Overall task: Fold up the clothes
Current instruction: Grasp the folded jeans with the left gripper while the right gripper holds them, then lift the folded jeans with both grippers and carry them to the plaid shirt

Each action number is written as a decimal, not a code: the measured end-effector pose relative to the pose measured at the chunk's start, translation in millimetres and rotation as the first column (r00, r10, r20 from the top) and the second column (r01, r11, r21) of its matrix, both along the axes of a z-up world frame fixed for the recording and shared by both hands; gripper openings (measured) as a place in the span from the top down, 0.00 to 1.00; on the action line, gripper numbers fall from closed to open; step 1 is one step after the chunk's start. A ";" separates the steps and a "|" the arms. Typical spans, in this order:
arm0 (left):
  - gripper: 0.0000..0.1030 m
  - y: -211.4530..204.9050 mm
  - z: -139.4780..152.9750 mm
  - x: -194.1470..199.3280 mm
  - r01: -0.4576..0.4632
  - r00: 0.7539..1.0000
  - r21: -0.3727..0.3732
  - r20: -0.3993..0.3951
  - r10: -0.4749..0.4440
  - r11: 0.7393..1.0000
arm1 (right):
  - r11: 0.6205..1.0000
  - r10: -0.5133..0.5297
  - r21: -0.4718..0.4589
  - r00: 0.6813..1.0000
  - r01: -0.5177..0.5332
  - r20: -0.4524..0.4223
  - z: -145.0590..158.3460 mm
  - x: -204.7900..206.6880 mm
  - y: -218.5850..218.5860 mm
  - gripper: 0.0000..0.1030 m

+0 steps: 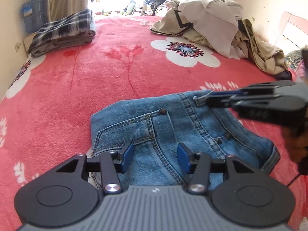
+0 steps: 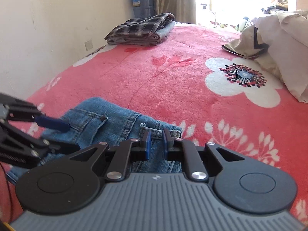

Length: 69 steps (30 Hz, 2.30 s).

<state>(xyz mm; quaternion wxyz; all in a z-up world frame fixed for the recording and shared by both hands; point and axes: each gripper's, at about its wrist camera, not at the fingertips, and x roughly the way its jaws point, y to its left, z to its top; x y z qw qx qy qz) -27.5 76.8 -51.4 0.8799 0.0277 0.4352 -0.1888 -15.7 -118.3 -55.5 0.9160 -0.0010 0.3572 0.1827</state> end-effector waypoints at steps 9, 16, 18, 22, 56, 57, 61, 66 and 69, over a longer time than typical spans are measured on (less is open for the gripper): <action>0.49 -10.4 2.2 6.4 -0.037 0.999 0.039 -0.034 0.039 0.999 | 0.997 -0.052 0.054 0.990 0.060 -0.129 -11.4 -39.2 -12.7 0.90; 0.49 -16.8 5.8 8.4 -0.073 0.994 0.080 -0.070 0.079 0.994 | 0.994 0.012 0.112 0.996 -0.001 -0.091 26.0 -66.3 -20.3 0.86; 0.49 -18.3 5.8 9.2 -0.082 0.993 0.087 -0.076 0.089 0.993 | 0.990 0.053 0.135 0.993 -0.039 -0.101 33.5 -77.4 -20.1 0.87; 0.47 -22.8 5.1 9.8 -0.091 0.991 0.102 -0.085 0.100 0.991 | 0.995 0.075 0.078 0.981 -0.062 -0.178 12.0 -88.1 -11.7 0.87; 0.42 -43.1 -1.0 -0.1 -0.063 0.995 0.205 -0.058 0.077 0.977 | 0.990 0.143 0.023 0.977 -0.141 -0.159 -1.6 -111.5 6.8 0.87; 0.42 -43.1 -1.0 0.1 -0.063 0.995 0.206 -0.058 0.076 0.977 | 0.990 0.142 0.022 0.977 -0.140 -0.159 -1.5 -111.6 6.9 0.87; 0.42 -43.6 -0.9 0.2 -0.063 0.995 0.208 -0.059 0.077 0.976 | 0.990 0.140 0.021 0.977 -0.139 -0.160 -1.2 -111.3 7.3 0.87; 0.42 -44.0 -0.9 0.3 -0.060 0.996 0.213 -0.055 0.074 0.975 | 0.990 0.138 0.021 0.977 -0.137 -0.160 -1.5 -111.4 7.8 0.87; 0.42 -42.9 0.2 -0.1 -0.056 0.996 0.209 -0.052 0.068 0.976 | 0.990 0.138 0.023 0.977 -0.136 -0.160 -1.5 -111.4 7.4 0.87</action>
